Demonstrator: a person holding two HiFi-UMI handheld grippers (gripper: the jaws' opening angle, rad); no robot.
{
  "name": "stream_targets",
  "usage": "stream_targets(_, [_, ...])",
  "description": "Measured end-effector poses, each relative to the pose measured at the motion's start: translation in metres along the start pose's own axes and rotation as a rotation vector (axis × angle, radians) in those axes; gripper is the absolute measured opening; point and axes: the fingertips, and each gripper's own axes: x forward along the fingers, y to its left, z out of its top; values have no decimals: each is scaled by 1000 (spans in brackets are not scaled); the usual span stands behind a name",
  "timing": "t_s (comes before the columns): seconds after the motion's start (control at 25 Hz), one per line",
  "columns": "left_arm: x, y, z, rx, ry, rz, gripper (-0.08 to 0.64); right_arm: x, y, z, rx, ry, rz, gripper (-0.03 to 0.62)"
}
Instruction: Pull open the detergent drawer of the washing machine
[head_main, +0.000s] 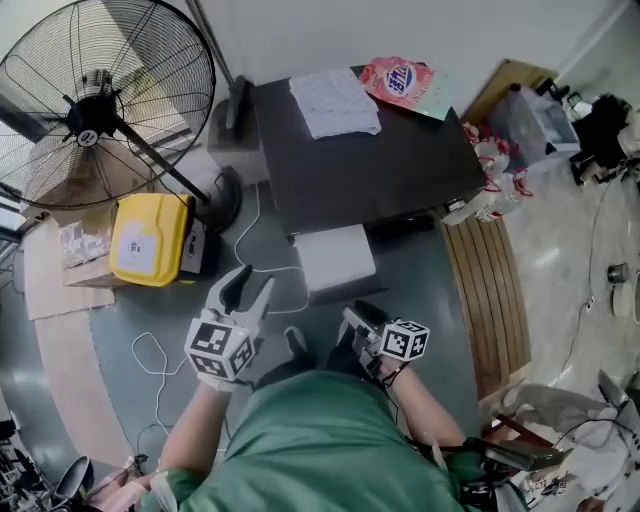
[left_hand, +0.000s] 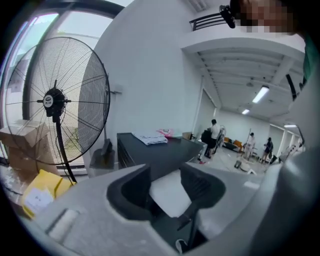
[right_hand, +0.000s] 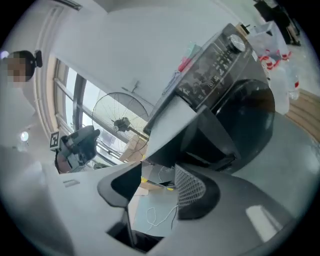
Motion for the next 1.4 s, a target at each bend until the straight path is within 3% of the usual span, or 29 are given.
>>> stream_targets(0.16, [-6, 13, 4, -22, -30, 27, 181, -4, 27, 14, -196, 62, -73, 176])
stream_targets(0.24, [-10, 22, 6, -34, -43, 45, 179, -7, 45, 23, -305, 61, -89, 126])
stream_targets(0.4, [-16, 39, 12, -45, -70, 89, 178, -14, 84, 70, -432, -35, -97, 120])
stream_targets(0.68, [-31, 54, 40, -4, -124, 156, 178, -22, 146, 162, -717, -196, -211, 121])
stream_targets(1.08, [-58, 80, 110, 75, -242, 245, 176, -45, 231, 246, -970, -428, -236, 121])
stream_targets(1.4, [-84, 87, 153, 171, -321, 327, 173, -57, 251, 263, -1054, -492, -209, 121])
